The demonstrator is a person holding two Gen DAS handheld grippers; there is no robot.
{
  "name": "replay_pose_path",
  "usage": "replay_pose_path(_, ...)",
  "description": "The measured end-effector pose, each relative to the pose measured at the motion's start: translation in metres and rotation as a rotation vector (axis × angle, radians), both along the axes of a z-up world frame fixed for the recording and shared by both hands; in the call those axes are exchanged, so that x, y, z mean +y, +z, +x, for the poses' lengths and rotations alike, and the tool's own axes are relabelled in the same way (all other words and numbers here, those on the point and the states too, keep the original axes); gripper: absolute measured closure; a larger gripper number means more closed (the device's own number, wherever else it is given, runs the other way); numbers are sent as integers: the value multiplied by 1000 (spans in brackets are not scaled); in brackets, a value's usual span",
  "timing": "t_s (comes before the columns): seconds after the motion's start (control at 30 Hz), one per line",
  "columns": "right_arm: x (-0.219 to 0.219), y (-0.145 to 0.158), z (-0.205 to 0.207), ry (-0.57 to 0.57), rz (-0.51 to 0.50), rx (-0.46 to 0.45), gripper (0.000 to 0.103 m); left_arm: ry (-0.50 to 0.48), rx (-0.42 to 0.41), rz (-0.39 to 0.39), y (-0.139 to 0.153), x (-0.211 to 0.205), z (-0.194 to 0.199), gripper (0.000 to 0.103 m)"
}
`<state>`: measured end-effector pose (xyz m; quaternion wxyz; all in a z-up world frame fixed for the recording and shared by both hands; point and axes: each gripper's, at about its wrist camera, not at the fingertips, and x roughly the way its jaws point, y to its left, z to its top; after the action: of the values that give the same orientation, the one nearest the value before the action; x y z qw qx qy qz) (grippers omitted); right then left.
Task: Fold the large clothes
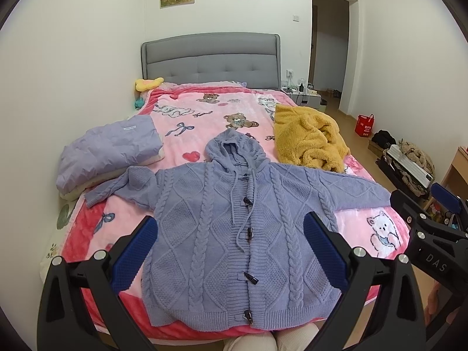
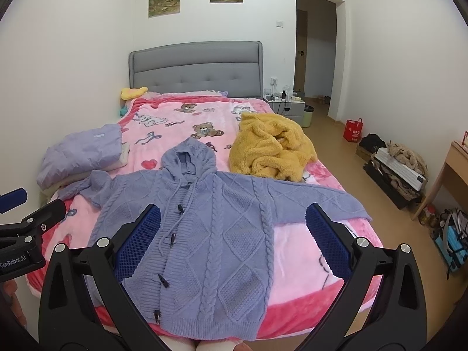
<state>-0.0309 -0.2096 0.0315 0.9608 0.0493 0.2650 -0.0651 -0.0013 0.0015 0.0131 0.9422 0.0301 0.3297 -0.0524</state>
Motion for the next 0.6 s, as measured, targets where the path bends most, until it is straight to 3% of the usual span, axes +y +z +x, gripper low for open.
replay_pose_path(0.27,-4,-14,16,-1,9,18,8,10,22,8,-13,-7,20,5)
replay_pose_path(0.47,-23,-49,50,-8,80,31,8,39,71,1,-51,-21,59,5)
replay_pose_path(0.6,-43,-85,97,-19,189,26,8,62,53,113,-85,-51,103,5)
